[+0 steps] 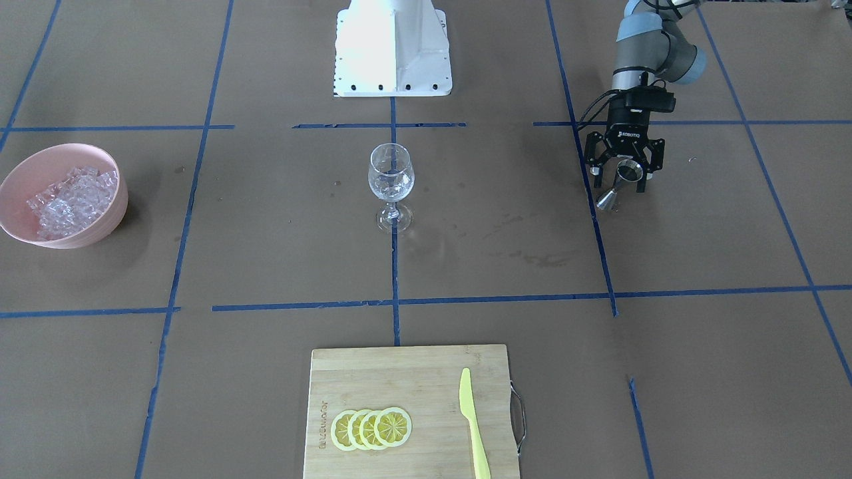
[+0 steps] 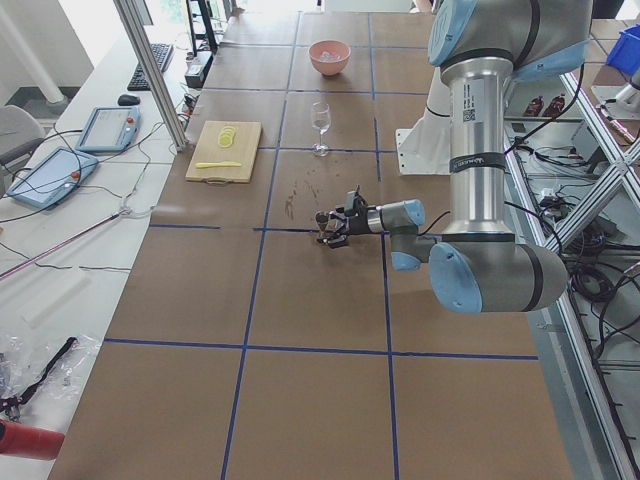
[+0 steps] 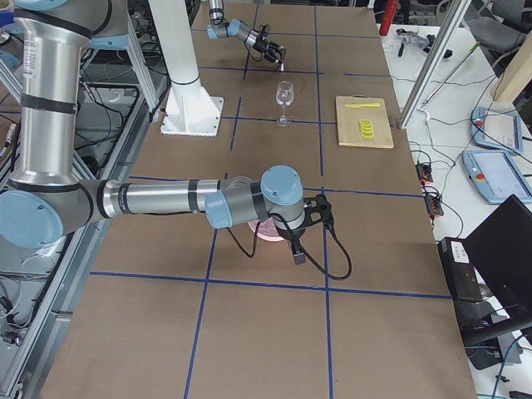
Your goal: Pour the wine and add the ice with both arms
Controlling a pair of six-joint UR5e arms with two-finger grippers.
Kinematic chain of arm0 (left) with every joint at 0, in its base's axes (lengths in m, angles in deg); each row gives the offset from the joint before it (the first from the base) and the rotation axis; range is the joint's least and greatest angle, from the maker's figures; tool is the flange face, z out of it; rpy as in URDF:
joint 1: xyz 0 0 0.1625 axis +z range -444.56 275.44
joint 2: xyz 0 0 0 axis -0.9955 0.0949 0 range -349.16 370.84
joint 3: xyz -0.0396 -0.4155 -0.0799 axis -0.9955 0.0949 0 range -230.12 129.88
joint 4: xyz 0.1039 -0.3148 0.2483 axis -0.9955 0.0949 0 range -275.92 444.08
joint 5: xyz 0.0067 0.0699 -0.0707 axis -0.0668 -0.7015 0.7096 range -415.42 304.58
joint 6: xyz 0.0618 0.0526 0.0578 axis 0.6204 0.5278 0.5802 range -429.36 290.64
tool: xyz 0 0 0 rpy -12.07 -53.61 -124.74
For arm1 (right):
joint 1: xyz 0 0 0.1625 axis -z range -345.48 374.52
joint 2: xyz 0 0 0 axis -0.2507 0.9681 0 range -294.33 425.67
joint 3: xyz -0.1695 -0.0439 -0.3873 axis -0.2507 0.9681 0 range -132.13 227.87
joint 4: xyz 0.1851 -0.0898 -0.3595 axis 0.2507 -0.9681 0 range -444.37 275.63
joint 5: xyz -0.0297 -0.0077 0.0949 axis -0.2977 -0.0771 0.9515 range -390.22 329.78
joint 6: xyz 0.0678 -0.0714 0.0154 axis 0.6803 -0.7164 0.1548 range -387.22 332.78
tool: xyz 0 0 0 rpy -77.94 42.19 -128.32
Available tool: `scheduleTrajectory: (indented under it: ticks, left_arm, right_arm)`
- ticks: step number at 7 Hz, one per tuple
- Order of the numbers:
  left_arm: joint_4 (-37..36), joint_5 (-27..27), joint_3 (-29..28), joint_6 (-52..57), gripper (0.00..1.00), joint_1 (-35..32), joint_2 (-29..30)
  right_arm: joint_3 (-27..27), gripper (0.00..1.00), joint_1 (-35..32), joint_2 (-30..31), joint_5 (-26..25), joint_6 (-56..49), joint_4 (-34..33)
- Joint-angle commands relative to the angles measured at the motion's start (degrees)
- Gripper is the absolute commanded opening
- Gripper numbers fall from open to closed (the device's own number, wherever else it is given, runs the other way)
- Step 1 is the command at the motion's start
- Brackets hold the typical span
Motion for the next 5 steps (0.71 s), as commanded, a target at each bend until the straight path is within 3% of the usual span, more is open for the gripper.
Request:
scheduleTrajectory:
  ticks: [1,5]
  left_arm:
    - [0.4,-0.3,-0.7,-0.1,0.52,0.2,1.0]
    - [0.5,-1.9,-0.6,-0.2,0.51,0.2,1.0]
  right_arm:
    - [0.0,1.00,0.0,0.0,0.0,0.0,0.0]
    - [0.0,1.00,0.0,-0.3,0.0,1.0,0.0]
